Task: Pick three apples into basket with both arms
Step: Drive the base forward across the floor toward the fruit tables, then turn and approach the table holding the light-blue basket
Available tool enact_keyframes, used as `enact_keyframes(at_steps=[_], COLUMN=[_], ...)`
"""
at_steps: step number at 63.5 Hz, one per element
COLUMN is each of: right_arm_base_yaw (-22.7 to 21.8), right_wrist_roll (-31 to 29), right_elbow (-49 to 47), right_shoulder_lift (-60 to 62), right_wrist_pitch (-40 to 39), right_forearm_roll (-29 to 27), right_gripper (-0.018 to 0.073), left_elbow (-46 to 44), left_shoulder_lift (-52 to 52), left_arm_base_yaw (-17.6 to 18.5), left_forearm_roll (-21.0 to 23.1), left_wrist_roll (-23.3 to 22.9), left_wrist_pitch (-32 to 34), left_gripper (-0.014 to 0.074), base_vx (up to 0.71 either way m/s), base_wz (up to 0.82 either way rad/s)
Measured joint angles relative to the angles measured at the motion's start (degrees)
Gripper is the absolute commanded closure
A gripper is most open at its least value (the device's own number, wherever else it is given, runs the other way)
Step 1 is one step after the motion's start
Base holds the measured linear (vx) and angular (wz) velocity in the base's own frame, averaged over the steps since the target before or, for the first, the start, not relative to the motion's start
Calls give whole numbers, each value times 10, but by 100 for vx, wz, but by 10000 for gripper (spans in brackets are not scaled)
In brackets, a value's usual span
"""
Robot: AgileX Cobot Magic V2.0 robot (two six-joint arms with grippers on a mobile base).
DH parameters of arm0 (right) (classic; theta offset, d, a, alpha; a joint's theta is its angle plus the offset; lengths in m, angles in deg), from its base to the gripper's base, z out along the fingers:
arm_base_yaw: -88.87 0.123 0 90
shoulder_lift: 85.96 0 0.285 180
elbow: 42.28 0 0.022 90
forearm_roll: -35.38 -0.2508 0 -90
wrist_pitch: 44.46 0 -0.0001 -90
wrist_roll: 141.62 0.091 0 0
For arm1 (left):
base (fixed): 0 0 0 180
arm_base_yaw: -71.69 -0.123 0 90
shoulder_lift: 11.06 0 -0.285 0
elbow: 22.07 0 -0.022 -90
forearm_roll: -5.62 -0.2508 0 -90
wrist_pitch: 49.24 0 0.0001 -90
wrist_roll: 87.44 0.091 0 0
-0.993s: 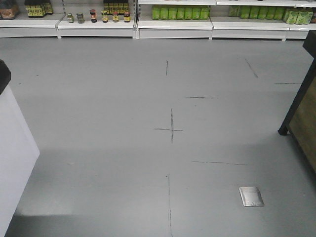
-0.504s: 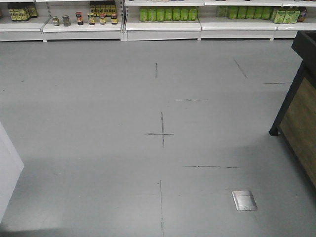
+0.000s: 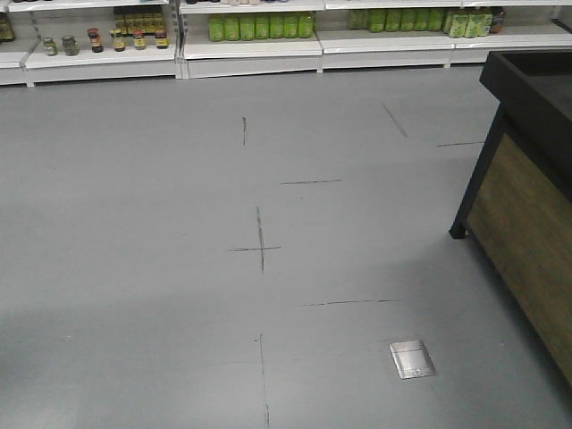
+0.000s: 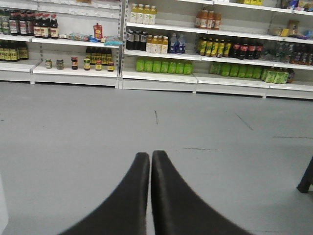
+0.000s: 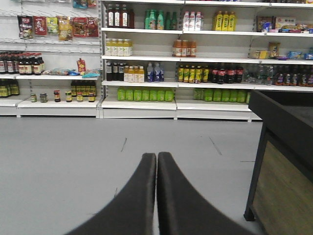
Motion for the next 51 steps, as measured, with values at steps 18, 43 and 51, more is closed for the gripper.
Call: enact_keyframes(at_steps=[18, 43, 51], right_arm_base_yaw=[0, 0, 0], right_wrist_roll=[0, 0, 0], right_elbow=[0, 0, 0], right_shoulder_lift=[0, 0, 0], right_wrist_pitch=[0, 0, 0], right_forearm_roll=[0, 0, 0], right_gripper=[568, 568, 568], left_elbow=[0, 0, 0], left_shoulder_lift=[0, 0, 0], left_arm_base_yaw=[0, 0, 0], left_forearm_roll=[0, 0, 0], left_wrist_roll=[0, 0, 0], left_wrist_pitch=[0, 0, 0], left_gripper=[603, 603, 603], base_vx=[7, 8, 8], base_wz=[-29, -43, -52])
